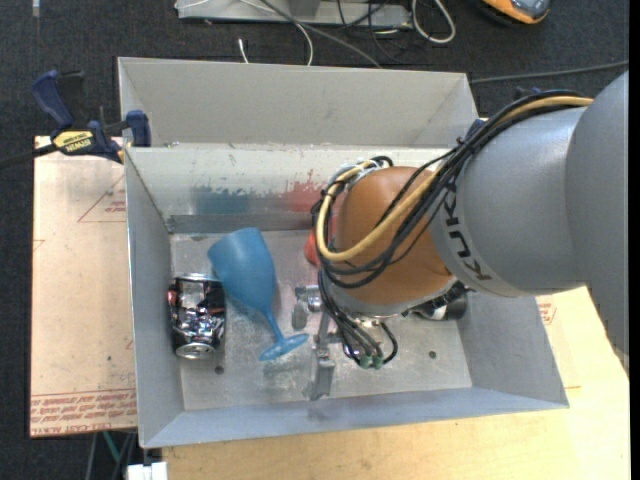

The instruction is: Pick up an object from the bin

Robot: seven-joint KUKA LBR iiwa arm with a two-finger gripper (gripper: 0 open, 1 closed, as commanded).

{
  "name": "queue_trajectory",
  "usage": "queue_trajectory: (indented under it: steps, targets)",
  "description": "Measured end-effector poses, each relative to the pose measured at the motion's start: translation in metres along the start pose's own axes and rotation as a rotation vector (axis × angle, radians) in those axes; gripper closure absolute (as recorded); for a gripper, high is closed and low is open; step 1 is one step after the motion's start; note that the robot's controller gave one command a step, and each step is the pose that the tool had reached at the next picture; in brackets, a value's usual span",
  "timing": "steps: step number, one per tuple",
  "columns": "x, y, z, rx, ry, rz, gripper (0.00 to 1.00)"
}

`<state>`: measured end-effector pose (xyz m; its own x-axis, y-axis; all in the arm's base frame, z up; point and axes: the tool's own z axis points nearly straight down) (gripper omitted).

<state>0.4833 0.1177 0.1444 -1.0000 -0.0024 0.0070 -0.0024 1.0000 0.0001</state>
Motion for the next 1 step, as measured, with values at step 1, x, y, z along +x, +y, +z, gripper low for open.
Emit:
queue_trajectory:
  steps: [1]
  targets:
    - [-0.0019,-0.0006,-0.0028,-0.001,-0.006,0.004,0.00]
